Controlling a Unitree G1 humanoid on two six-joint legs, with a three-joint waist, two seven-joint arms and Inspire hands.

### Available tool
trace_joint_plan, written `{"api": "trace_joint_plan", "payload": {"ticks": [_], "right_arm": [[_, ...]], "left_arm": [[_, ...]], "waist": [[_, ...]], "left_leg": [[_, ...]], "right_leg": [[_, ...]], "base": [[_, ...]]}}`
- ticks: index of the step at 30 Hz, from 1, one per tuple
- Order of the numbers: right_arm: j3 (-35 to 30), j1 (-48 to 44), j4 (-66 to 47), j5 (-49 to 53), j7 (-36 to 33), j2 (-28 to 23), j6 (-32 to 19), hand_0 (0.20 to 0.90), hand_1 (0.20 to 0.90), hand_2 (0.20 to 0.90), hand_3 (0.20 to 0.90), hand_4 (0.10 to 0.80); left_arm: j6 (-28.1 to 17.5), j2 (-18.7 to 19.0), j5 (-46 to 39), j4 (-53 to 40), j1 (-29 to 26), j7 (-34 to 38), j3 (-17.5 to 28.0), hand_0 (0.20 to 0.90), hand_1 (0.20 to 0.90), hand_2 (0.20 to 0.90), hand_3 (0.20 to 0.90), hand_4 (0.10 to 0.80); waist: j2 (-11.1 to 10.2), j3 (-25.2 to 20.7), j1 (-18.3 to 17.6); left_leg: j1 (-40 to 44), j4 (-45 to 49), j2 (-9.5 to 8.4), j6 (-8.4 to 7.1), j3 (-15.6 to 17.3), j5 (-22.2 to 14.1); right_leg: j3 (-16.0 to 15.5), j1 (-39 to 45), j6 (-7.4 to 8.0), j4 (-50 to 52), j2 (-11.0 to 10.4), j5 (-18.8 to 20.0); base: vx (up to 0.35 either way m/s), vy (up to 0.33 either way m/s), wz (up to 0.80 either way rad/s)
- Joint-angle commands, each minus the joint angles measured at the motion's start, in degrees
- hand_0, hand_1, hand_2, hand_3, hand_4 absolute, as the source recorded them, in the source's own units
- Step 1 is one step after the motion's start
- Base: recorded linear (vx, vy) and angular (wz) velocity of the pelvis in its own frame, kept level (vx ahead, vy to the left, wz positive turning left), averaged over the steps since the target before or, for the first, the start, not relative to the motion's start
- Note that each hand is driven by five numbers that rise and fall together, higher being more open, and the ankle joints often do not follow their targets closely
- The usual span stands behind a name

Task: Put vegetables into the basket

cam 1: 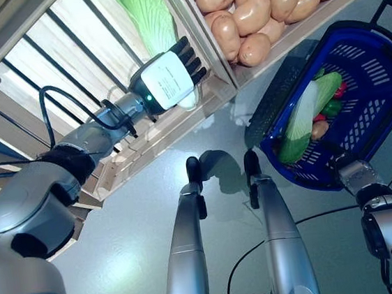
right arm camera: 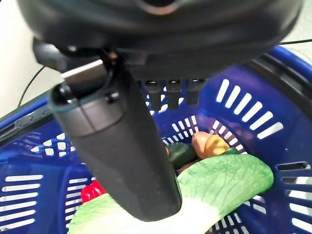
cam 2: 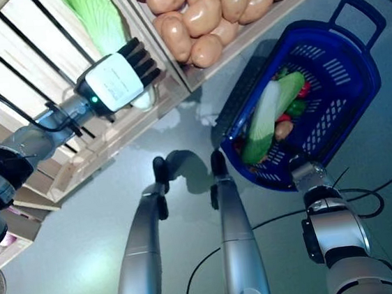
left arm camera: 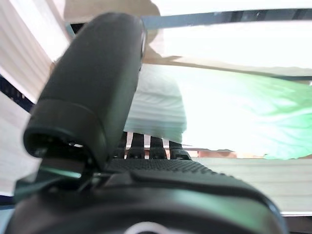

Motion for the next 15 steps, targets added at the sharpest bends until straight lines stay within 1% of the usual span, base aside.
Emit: {"api": "trace_joint_plan", "payload": {"ticks": [1,3,4,5,6,7,10,15], "right_arm": [[2.66,1.02,0.61,-1.36,-3.0,-4.13,-1.33,0.9,0.9,0.9,0.9,0.8],[2.65,0.92,0.61,-1.61,-2.87,-4.13,-1.45,0.9,0.9,0.9,0.9,0.8],[2.73,0.88,0.63,-1.55,-2.86,-4.17,-1.45,0.9,0.9,0.9,0.9,0.8],[2.71,0.77,0.52,-1.54,-3.08,-4.25,-1.38,0.9,0.9,0.9,0.9,0.8],[2.84,0.71,0.42,-1.42,-3.34,-4.12,-1.49,0.9,0.9,0.9,0.9,0.8],[2.85,0.48,0.26,-1.22,-3.7,-4.26,-1.29,0.9,0.9,0.9,0.9,0.8],[2.81,0.87,-0.1,-1.4,-4.04,-4.15,-1.24,0.9,0.9,0.9,0.9,0.8],[3.05,0.85,0.06,-1.95,-4.67,-4.22,-0.59,0.9,0.9,0.9,0.9,0.8]], "left_arm": [[-0.4,-0.42,-1.93,0.35,-3.3,5.15,8.32,0.9,0.9,0.9,0.9,0.8],[-1.15,-0.54,-2.18,0.48,-3.64,5.19,8.13,0.9,0.9,0.9,0.9,0.8],[-1.42,-0.55,-2.4,0.57,-3.69,5.08,8.13,0.869,0.869,0.869,0.869,0.78],[-1.82,-0.5,-2.62,0.76,-3.76,4.9,8.05,0.589,0.589,0.589,0.589,0.593],[-1.83,-0.65,-2.47,0.91,-3.69,5.02,7.98,0.411,0.411,0.411,0.411,0.474],[-1.88,-0.69,-2.97,1.03,-3.72,5.14,7.9,0.3,0.3,0.3,0.3,0.4],[-1.31,-0.75,-3.85,0.67,-3.63,6.1,7.96,0.3,0.3,0.3,0.3,0.4],[-1.49,-0.98,-3.75,0.38,-3.68,5.59,8.01,0.3,0.3,0.3,0.3,0.4]], "waist": [[2.0,-0.22,-1.59],[1.9,-0.22,-1.62],[1.89,-0.22,-1.63],[1.89,-0.22,-1.6],[1.87,-0.22,-1.6],[1.85,-0.22,-1.59],[1.77,-0.22,-1.58],[1.6,-0.22,-1.43]], "left_leg": [[1.17,-2.12,-0.58,1.58,3.49,-0.72],[1.08,-1.91,-0.55,1.54,3.41,-0.82],[1.08,-1.9,-0.54,1.55,3.4,-0.83],[1.05,-1.92,-0.55,1.56,3.36,-0.82],[0.98,-1.9,-0.52,1.48,3.34,-0.78],[0.83,-1.9,-0.45,1.41,3.33,-0.73],[0.75,-1.93,-0.4,1.5,3.31,-0.81],[1.47,-2.24,-0.45,1.53,3.11,-0.75]], "right_leg": [[-4.23,3.51,-1.7,-6.2,1.07,6.25],[-4.21,3.61,-1.76,-6.25,1.06,6.08],[-4.22,3.65,-1.78,-6.33,1.05,6.08],[-4.24,3.64,-1.83,-6.36,1.07,6.09],[-4.27,3.6,-1.84,-6.31,1.1,6.09],[-4.32,3.44,-1.83,-6.22,1.1,6.04],[-4.42,3.35,-1.96,-6.08,1.19,5.78],[-4.63,4.02,-2.02,-6.13,1.31,5.63]], "base": [[0.0,0.0,0.0],[0.0,0.0,0.0],[0.0,0.0,0.0],[0.0,0.0,0.0],[0.0,0.0,0.0],[0.0,0.0,0.0],[0.0,0.0,0.0],[0.0,0.0,0.0]]}}
